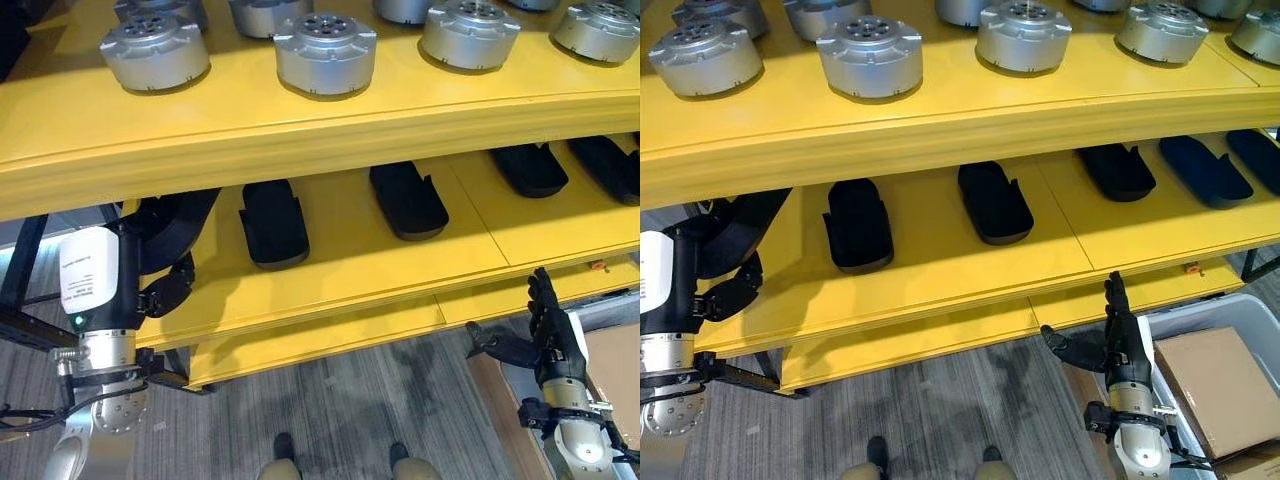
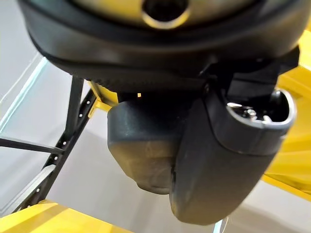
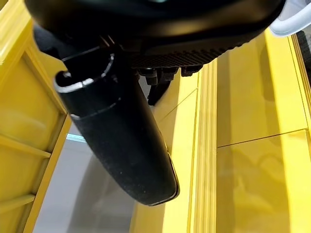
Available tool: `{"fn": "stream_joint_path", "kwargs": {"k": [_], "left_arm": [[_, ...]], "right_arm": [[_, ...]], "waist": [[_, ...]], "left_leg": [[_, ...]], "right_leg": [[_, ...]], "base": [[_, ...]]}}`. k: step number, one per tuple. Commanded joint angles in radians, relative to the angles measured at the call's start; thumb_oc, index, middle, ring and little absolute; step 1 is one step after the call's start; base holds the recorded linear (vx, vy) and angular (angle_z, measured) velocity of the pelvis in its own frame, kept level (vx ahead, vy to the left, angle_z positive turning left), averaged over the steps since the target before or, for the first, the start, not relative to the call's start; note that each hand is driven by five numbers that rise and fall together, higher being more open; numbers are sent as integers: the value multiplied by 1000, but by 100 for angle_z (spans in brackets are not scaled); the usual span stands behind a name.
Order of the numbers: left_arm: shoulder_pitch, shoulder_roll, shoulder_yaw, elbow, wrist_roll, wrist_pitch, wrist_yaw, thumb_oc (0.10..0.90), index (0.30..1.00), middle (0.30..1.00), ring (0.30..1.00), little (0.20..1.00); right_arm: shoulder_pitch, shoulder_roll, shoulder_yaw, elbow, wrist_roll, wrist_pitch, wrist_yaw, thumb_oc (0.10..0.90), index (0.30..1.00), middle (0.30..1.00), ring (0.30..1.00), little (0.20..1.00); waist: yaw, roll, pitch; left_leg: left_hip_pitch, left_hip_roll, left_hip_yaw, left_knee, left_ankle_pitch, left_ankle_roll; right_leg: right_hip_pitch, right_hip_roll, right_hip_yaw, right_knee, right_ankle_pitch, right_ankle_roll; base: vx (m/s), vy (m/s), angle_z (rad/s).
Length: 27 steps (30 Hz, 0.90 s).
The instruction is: Move parts from the plastic box to the shelf.
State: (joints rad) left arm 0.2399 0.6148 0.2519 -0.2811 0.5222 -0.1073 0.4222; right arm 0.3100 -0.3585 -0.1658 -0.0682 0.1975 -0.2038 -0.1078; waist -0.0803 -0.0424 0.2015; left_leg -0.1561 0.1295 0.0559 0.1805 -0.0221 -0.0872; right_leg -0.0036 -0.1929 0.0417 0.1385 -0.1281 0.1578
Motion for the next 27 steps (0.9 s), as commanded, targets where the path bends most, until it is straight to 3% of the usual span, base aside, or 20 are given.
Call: {"fn": "stream_joint_path", "kwargs": {"k": [1,4,6,7,8,9,10,11,13,16,18,21,22,24,25,27], "left_arm": [[-88,106,117,-86,22,-34,103,400,300,300,300,300],[-100,117,103,-81,31,-31,102,400,300,300,300,300],[-110,116,95,-86,27,-38,103,400,300,300,300,300],[-110,115,93,-86,27,-35,106,400,300,300,300,300],[-110,107,91,-83,33,-32,99,400,300,300,300,300],[-107,101,87,-79,36,-32,88,400,300,300,300,300],[-101,93,89,-81,36,-37,79,400,300,300,300,300],[-95,87,94,-82,31,-38,71,400,300,300,300,300],[-95,71,84,-73,21,-31,63,400,300,300,300,300],[-99,60,72,-71,21,-31,49,400,300,300,300,300],[-99,62,44,-72,48,-38,33,400,300,300,300,300],[-86,40,51,-72,44,-40,37,400,300,300,300,300],[-88,35,48,-65,38,-40,39,400,300,300,300,300],[-87,33,30,-67,28,-48,23,400,300,300,300,300],[-88,33,28,-68,28,-48,22,400,300,300,300,300],[-90,23,20,-74,8,-52,15,400,300,300,300,300]], "right_arm": [[-71,-47,-36,-72,-13,-80,-18,900,1000,1000,1000,1000],[-86,-42,-21,-65,-29,-78,-24,900,1000,1000,1000,1000],[-109,-39,-4,-59,-31,-80,-29,900,1000,1000,1000,1000],[-117,-37,4,-52,-28,-79,-28,900,1000,1000,1000,1000],[-129,-37,13,-38,-35,-81,-27,900,1000,1000,1000,1000],[-126,-40,17,-28,-37,-84,-17,900,1000,1000,1000,1000],[-121,-45,18,-24,-30,-87,-8,900,1000,1000,1000,1000],[-118,-49,19,-25,-21,-88,-4,900,1000,1000,1000,1000],[-123,-53,37,-25,-4,-95,3,900,1000,1000,1000,1000],[-126,-64,43,-33,-13,-96,4,900,1000,1000,1000,1000],[-123,-83,50,-40,-37,-92,1,900,1000,1000,1000,1000],[-127,-88,43,-45,-42,-89,-7,900,1000,1000,1000,1000],[-128,-83,39,-38,-29,-92,-14,900,1000,1000,1000,1000],[-108,-88,28,-36,-9,-95,-24,900,1000,1000,1000,1000],[-107,-88,26,-36,-8,-95,-24,900,1000,1000,1000,1000],[-100,-101,22,-43,0,-91,-18,900,1000,1000,1000,1000]], "waist": [[-21,-25,-81],[-22,-15,-77],[-17,0,-70],[-11,10,-64],[-12,24,-59],[-29,28,-62],[-37,23,-61],[-34,19,-61],[-22,7,-61],[-22,-4,-66],[-23,-6,-73],[-12,-1,-78],[-14,-2,-78],[-20,-7,-45],[-22,-6,-43],[-16,-8,-7]], "left_leg": [[-59,-5,-4,101,-89,62],[-39,-28,24,71,-97,93],[-12,-48,46,15,-85,108],[3,-52,60,-7,-87,112],[30,-71,74,-52,-78,118],[50,-85,72,-80,-65,124],[75,-97,74,-103,-60,124],[87,-105,81,-119,-50,123],[116,-123,96,-142,-47,119],[132,-131,99,-149,-43,112],[146,-133,87,-152,-35,105],[150,-128,102,-135,-43,98],[142,-126,105,-101,-47,93],[71,-93,114,83,-20,60],[62,-90,109,100,-24,58],[-9,-93,56,266,22,28]], "right_leg": [[66,-91,53,-43,162,20],[24,-118,82,-37,280,18],[-22,-113,62,-12,326,3],[-41,-94,13,3,291,-4],[-54,-24,-42,41,205,-10],[-73,79,-16,64,116,-28],[-100,154,0,91,75,-39],[-109,194,4,99,55,-51],[-103,247,-51,83,37,-91],[-65,258,-53,20,41,-110],[-31,262,4,-32,67,-110],[-3,243,-11,-82,86,-107],[7,246,3,-92,89,-113],[35,238,-16,-90,83,-141],[35,240,-21,-89,82,-143],[43,240,-31,-68,68,-168]], "base": [[78,199,5],[53,261,-3],[30,307,-30],[32,407,-44],[104,398,-51],[152,351,-58],[142,207,-48],[97,141,-19],[54,62,-13],[28,-42,-23],[10,-80,15],[8,-59,6],[-47,-125,-4],[-70,-158,19],[-56,-86,36],[-91,-74,41]]}}
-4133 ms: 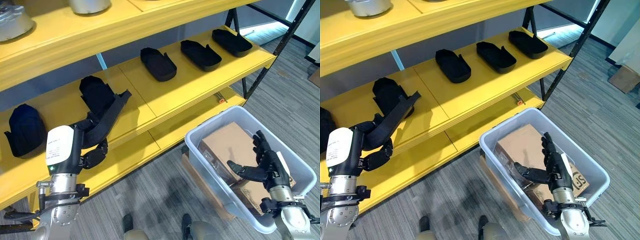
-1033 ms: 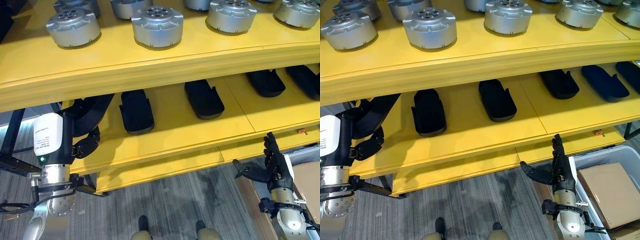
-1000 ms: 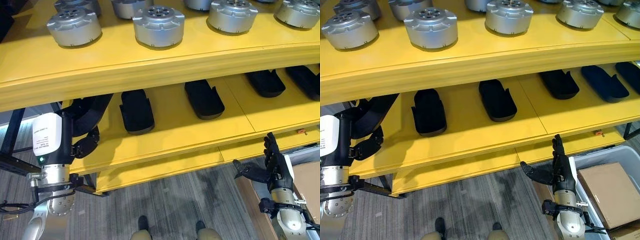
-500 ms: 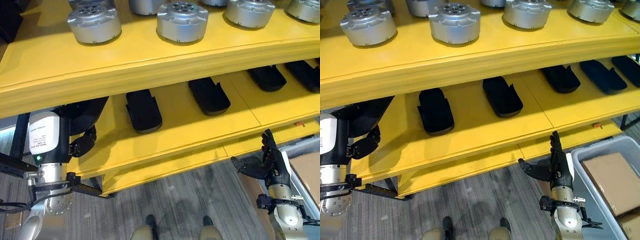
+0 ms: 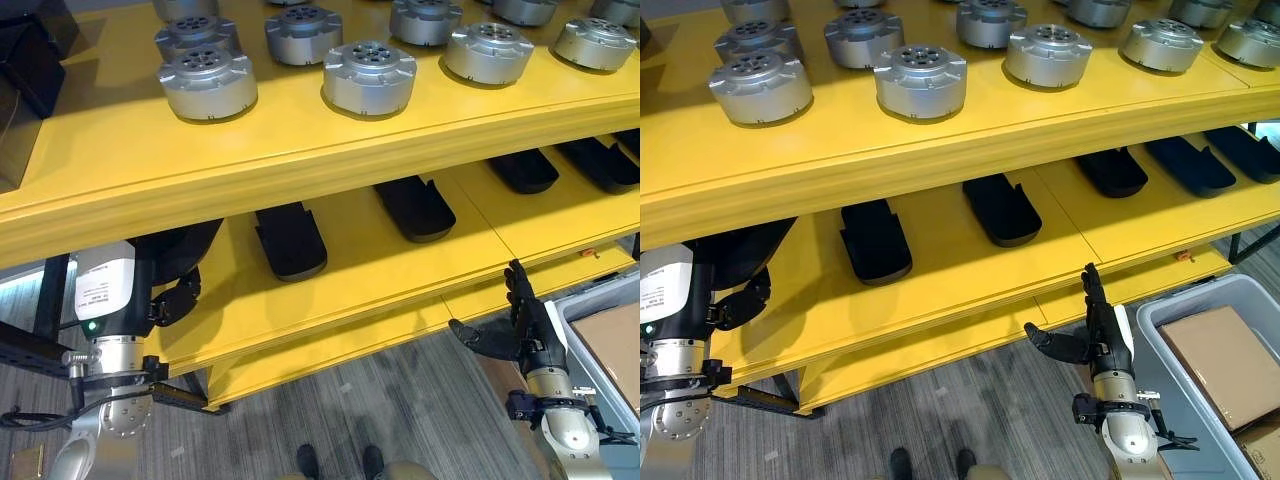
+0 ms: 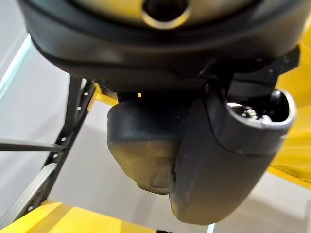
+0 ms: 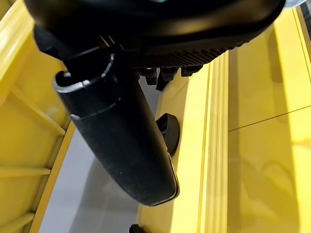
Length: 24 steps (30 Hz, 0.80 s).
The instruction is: Move parts from the plastic box to the shelf.
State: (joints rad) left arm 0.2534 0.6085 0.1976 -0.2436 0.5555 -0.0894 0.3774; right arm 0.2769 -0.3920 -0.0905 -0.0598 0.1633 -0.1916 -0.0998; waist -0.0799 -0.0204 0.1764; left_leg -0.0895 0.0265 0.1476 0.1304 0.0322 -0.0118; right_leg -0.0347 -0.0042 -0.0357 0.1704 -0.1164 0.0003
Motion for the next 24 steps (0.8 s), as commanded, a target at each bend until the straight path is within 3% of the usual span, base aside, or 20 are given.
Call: {"fn": "stream_joint_path", "kwargs": {"k": [1,2,3,5,7,9,10,11,13,15,16,20,22,24], "left_arm": [[-103,26,80,-112,-32,-70,64,400,300,300,300,300],[-101,23,83,-113,-36,-70,64,400,300,300,300,300],[-90,20,91,-117,-43,-70,69,400,300,300,300,300],[-75,16,103,-124,-54,-67,80,400,300,300,300,300],[-69,11,103,-127,-68,-63,88,400,300,300,300,300],[-77,25,95,-128,-52,-58,89,400,300,300,300,300],[-91,33,89,-128,-43,-58,89,400,300,300,300,300],[-101,35,79,-128,-40,-58,89,400,300,300,300,300],[-123,48,57,-127,-35,-64,84,400,300,300,300,300],[-130,51,48,-127,-34,-66,83,400,300,300,300,300],[-144,53,26,-121,-37,-69,84,400,300,300,300,300],[-165,62,0,-111,-38,-71,82,400,300,300,300,300],[-176,67,-3,-107,-38,-69,85,400,300,300,300,300],[-183,69,-4,-108,-42,-69,83,400,300,300,300,300]], "right_arm": [[-64,-73,-55,-52,34,-100,-23,900,1000,1000,1000,1000],[-63,-73,-55,-52,33,-100,-24,900,1000,1000,1000,1000],[-61,-73,-53,-50,34,-100,-24,900,1000,1000,1000,1000],[-55,-71,-51,-44,36,-104,-34,900,1000,1000,1000,1000],[-51,-68,-45,-46,44,-112,-42,900,1000,1000,1000,1000],[-42,-71,-46,-41,45,-119,-49,900,1000,1000,1000,1000],[-37,-76,-53,-48,41,-120,-53,900,1000,1000,1000,1000],[-29,-72,-58,-47,39,-122,-56,900,1000,1000,1000,1000],[-16,-66,-75,-47,32,-122,-69,900,1000,1000,1000,1000],[-14,-63,-78,-50,29,-121,-73,900,1000,1000,1000,1000],[-6,-54,-89,-53,29,-121,-83,900,1000,1000,1000,1000],[-11,-47,-95,-54,24,-110,-89,900,1000,1000,1000,1000],[-27,-36,-93,-57,28,-101,-88,900,1000,1000,1000,1000],[-32,-31,-90,-58,24,-97,-87,900,1000,1000,1000,1000]], "waist": [[-21,-33,20],[-26,-37,19],[-26,-40,16],[-26,-36,4],[-36,-9,-8],[-48,18,-10],[-54,31,-10],[-64,43,-14],[-74,67,-23],[-75,73,-27],[-77,79,-32],[-80,68,-26],[-78,61,-32],[-78,55,-33]], "left_leg": [[-91,34,-54,332,-31,-46],[-91,64,-58,326,-35,-39],[-83,122,-84,299,-37,-33],[-41,200,-119,185,8,-35],[25,278,-129,17,117,-66],[63,334,-102,-92,181,-93],[72,347,-84,-126,204,-107],[90,357,-59,-152,190,-113],[95,361,-42,-174,170,-132],[93,349,-48,-165,153,-133],[82,326,-34,-145,118,-135],[61,285,-38,-68,43,-125],[50,243,-35,-11,-16,-115],[39,231,-32,21,-38,-109]], "right_leg": [[64,46,44,-87,53,-14],[59,40,44,-78,49,-14],[53,31,50,-58,36,-11],[38,19,56,-34,18,-1],[2,25,48,21,-12,3],[-24,21,43,80,-45,10],[-38,18,32,113,-63,11],[-51,9,24,137,-78,18],[-57,-14,9,158,-93,31],[-48,-27,5,148,-90,38],[-15,-72,-11,116,-69,61],[40,-132,-20,52,-30,90],[63,-178,-12,9,-7,111],[69,-191,-11,0,-4,117]], "base": [[-83,-34,26],[-13,36,13],[11,52,4],[31,111,-7],[42,160,-7],[19,210,-4],[-5,231,-3],[0,238,-1],[24,252,17],[57,230,42],[69,298,46],[56,289,40],[56,309,15],[39,193,8]]}}
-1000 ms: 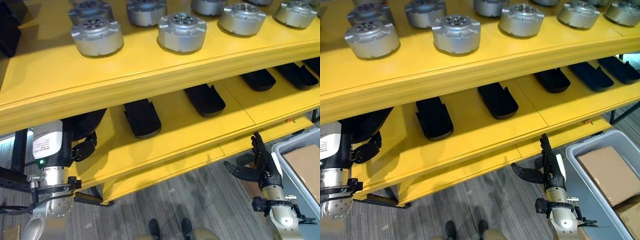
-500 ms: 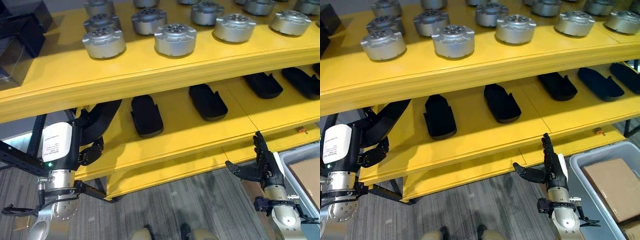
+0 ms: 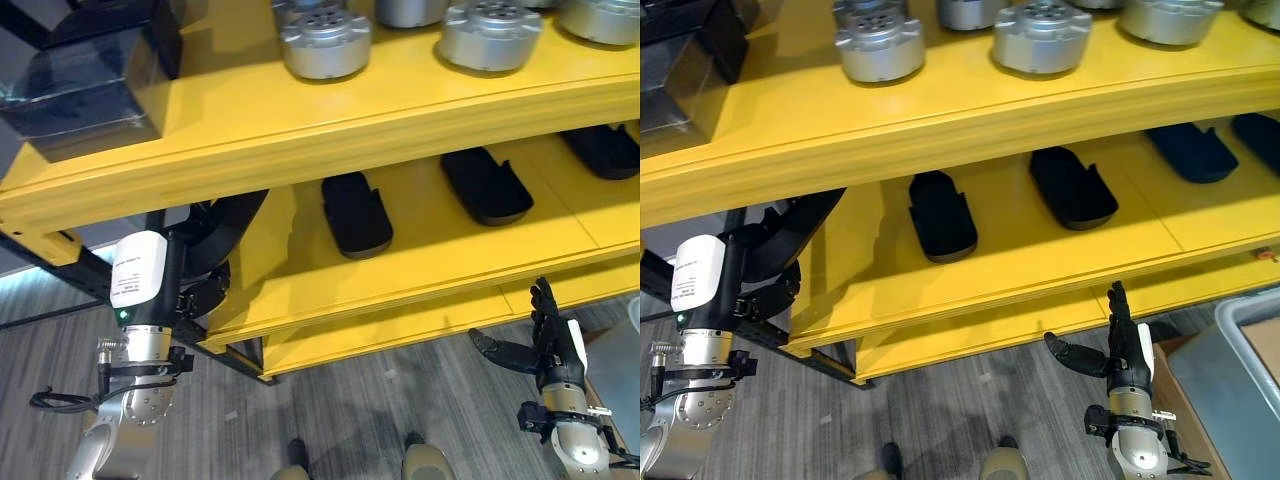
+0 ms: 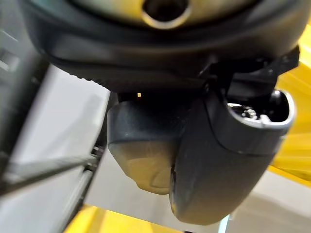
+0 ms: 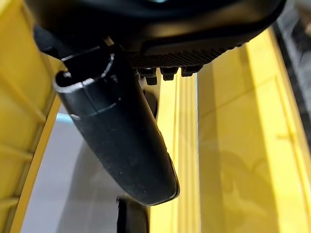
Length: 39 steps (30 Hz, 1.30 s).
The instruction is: Move parts from the plastic box to the shelf.
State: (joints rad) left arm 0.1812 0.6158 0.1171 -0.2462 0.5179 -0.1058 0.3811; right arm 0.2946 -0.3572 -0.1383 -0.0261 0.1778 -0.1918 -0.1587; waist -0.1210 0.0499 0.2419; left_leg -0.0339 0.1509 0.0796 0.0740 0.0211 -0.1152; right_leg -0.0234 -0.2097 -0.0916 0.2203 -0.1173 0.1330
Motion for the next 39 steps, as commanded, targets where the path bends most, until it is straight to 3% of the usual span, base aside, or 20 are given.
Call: {"fn": "stream_joint_path", "kwargs": {"k": [1,4,9,16,18,24,39], "left_arm": [[-121,60,75,-106,-6,-48,80,400,300,300,300,300],[-126,61,72,-106,-6,-43,84,400,300,300,300,300],[-124,60,98,-106,-11,-23,109,400,300,300,300,300],[-119,55,132,-92,20,13,145,400,300,300,300,300],[-124,55,132,-90,25,19,147,400,300,300,300,300],[-210,59,109,-35,94,75,189,400,300,300,300,300],[-499,43,-35,123,177,176,274,400,300,300,300,300]], "right_arm": [[-54,-64,-43,-98,4,-93,-26,900,1000,1000,1000,1000],[-63,-61,-39,-94,-1,-90,-27,900,1000,1000,1000,1000],[-96,-53,-36,-102,-2,-97,-40,900,1000,1000,1000,1000],[-134,-43,-31,-123,12,-105,-58,900,1000,1000,1000,1000],[-139,-43,-29,-129,11,-107,-59,900,1000,1000,1000,1000],[-189,-46,-28,-156,22,-119,-89,900,1000,1000,1000,1000],[-284,-38,34,-173,-8,-128,-135,900,1000,1000,1000,1000]], "waist": [[-33,-25,-101],[-27,-38,-98],[-7,-68,-64],[8,-66,-35],[7,-66,-36],[1,-64,-12],[-41,-63,6]], "left_leg": [[-36,90,37,122,-57,1],[-64,77,31,183,-91,8],[-181,86,2,378,-175,20],[-298,113,-44,553,-259,38],[-318,115,-49,568,-259,41],[-439,142,-78,730,-326,54],[-571,160,-90,824,-347,62]], "right_leg": [[70,-4,43,-60,-2,-9],[69,-18,43,-57,-3,-4],[-3,-21,55,59,-43,-9],[-143,9,72,283,-143,-38],[-169,14,75,313,-150,-44],[-326,43,90,515,-242,-70],[-505,82,114,647,-276,-90]], "base": [[30,140,7],[22,141,3],[-42,51,0],[-51,-4,0],[-44,-16,6],[-68,-26,-4],[-35,-33,-7]]}}
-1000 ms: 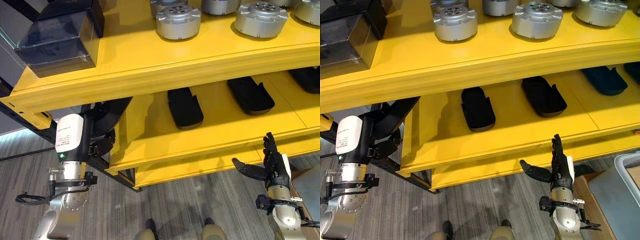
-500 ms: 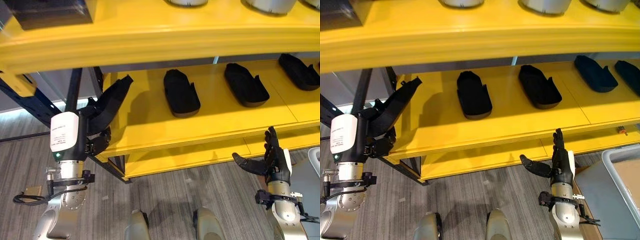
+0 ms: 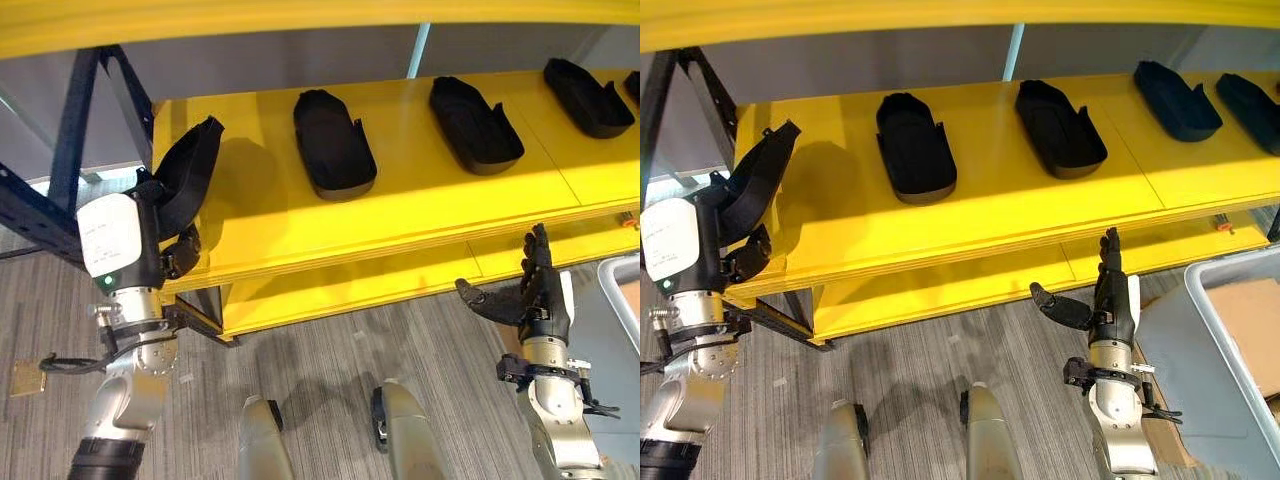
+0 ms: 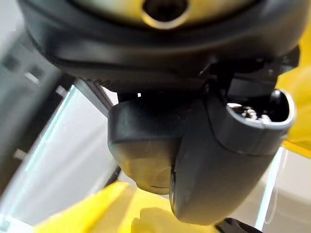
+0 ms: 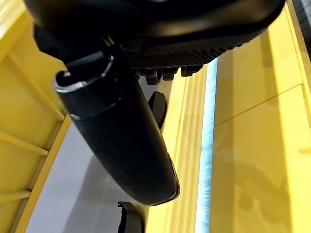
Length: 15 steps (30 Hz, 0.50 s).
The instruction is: Move parts from the plastic box to the shelf.
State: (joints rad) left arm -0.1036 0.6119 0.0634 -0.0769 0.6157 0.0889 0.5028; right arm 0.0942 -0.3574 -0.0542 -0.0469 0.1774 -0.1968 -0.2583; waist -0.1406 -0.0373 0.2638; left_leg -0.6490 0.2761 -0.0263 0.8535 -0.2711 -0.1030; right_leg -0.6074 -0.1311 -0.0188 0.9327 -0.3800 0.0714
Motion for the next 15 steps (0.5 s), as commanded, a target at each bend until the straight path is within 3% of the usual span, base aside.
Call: {"fn": "stream_joint_path", "kwargs": {"k": [1,5,7,10,15], "left_arm": [[-239,39,18,-28,75,-6,169,400,300,300,300,300],[-354,49,-16,57,70,38,209,400,300,300,300,300],[-382,50,-27,73,69,45,212,400,300,300,300,300],[-460,54,-62,121,62,59,233,400,300,300,300,300],[-549,66,-82,196,35,89,266,400,300,300,300,300]], "right_arm": [[-84,-38,-43,-153,-7,-126,-36,900,1000,1000,1000,1000],[-82,-45,-36,-146,-13,-128,-41,900,1000,1000,1000,1000],[-79,-47,-35,-141,-15,-127,-44,900,1000,1000,1000,1000],[-72,-46,-34,-136,-17,-128,-46,900,1000,1000,1000,1000],[-58,-48,-24,-131,-12,-131,-41,900,1000,1000,1000,1000]], "waist": [[-28,23,-20],[-43,22,-19],[-48,23,-27],[-58,19,-31],[-73,21,-54]], "left_leg": [[50,36,11,49,-76,43],[19,41,11,44,-49,46],[26,41,7,42,-66,38],[15,46,9,25,-35,37],[25,56,6,-5,-40,21]], "right_leg": [[78,8,45,-58,-32,-26],[50,13,38,-57,-17,-35],[58,15,41,-59,-34,-32],[45,18,32,-66,-15,-38],[52,29,31,-87,-22,-32]], "base": [[63,-52,-13],[-15,-52,-7],[97,-32,-4],[6,-45,3],[45,-28,0]]}}
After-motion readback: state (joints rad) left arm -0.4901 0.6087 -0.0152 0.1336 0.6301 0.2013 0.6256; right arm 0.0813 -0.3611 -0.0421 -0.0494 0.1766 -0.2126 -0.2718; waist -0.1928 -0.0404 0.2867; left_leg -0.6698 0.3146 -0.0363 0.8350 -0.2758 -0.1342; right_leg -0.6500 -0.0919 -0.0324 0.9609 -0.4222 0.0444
